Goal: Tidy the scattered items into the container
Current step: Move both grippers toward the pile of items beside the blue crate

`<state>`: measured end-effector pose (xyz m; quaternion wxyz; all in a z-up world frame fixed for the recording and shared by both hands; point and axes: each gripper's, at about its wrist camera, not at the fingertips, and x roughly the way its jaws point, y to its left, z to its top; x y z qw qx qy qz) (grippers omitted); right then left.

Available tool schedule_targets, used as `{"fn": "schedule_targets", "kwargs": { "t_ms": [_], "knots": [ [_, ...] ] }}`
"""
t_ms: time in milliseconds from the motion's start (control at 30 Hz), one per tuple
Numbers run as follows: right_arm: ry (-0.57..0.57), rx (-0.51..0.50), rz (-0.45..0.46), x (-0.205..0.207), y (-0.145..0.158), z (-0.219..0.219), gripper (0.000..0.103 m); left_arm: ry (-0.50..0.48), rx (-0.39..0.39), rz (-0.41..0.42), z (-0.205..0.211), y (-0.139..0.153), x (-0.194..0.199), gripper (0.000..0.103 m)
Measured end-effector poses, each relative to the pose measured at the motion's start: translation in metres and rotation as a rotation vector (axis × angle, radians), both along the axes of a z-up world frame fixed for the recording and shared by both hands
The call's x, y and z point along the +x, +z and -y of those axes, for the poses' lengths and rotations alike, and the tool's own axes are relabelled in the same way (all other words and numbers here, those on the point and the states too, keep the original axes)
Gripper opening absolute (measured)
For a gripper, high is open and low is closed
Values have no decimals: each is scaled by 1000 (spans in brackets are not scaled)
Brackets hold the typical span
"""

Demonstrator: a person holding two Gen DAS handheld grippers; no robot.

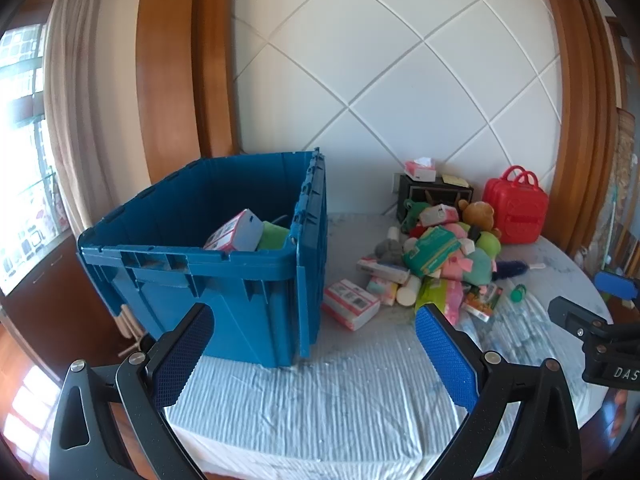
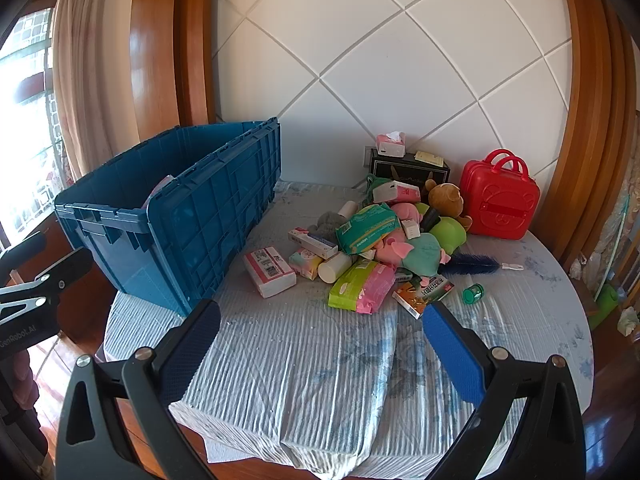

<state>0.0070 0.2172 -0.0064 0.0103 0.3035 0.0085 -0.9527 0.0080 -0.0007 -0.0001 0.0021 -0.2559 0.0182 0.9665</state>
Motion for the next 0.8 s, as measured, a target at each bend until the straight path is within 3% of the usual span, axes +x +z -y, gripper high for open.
{"fn": "schedule_targets", "kwargs": {
  "t_ms": [800],
  "knots": [
    [-54, 23, 17, 3, -5, 11, 103, -42, 0, 13, 17, -11, -7, 102]
  ]
}}
